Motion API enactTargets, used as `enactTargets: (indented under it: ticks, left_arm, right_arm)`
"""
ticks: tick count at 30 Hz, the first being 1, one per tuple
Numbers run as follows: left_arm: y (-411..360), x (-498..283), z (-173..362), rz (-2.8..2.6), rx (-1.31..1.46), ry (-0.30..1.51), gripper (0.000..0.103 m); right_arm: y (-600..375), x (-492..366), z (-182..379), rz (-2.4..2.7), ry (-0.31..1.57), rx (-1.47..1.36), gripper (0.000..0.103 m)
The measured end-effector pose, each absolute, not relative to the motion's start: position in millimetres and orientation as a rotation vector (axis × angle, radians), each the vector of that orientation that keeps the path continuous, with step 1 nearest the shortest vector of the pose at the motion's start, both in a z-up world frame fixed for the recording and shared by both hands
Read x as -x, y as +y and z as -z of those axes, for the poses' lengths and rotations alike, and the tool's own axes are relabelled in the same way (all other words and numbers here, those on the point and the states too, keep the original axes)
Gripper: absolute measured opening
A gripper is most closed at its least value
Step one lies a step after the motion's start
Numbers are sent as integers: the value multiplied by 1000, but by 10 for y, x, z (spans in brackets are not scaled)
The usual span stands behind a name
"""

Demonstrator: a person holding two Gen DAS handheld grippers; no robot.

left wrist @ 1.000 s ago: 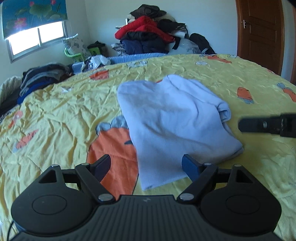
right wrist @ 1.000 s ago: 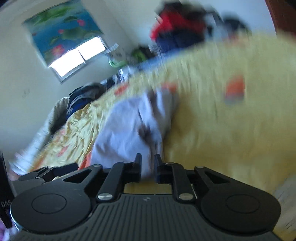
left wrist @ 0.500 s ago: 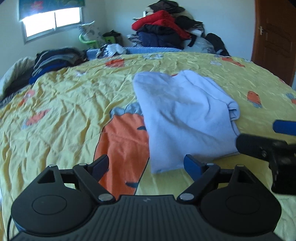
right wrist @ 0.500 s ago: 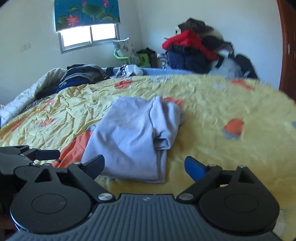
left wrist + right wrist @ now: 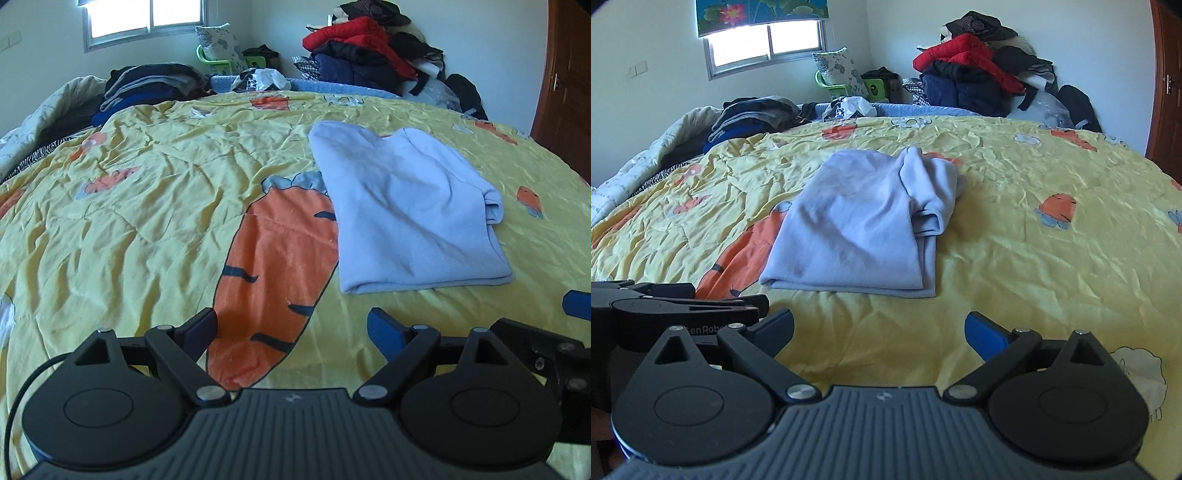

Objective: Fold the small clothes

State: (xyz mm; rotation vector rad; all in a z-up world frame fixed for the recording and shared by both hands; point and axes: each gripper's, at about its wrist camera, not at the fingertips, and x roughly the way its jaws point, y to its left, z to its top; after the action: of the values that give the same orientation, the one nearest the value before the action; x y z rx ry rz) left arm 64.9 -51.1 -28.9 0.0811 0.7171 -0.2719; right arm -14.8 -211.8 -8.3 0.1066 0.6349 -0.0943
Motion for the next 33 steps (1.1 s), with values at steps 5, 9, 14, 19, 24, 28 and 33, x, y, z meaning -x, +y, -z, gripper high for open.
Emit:
enactTargets:
  ticks: [5,9,14,19,24,28,33]
  left_arm:
    - [-528,-522,364,249,-129,632,99]
    - [-548,-515,383,243,-136,641,103]
    - [-493,-546,391,251,-80,671,103]
    - [-508,-528,394,248,-87,669,103]
    - [-506,-529,392,249,-87,668,103]
    - [-510,-512,395,253,-87,665,103]
    - [-507,-515,395,253,-86,666,103]
  right_arm:
    - [-2114,156,108,104,645,-99,101]
    - [-2123,144,155,109,660,-104,101]
    - [-2113,135,198,115,670,-106,101]
    - [-2110,138,220,112,676,-109,102]
    - [-2115,143,236,113,679,-111,102]
    - [-2113,149,246,112,681,-112,102]
    - [-2129,143,263,112,686,-115,102]
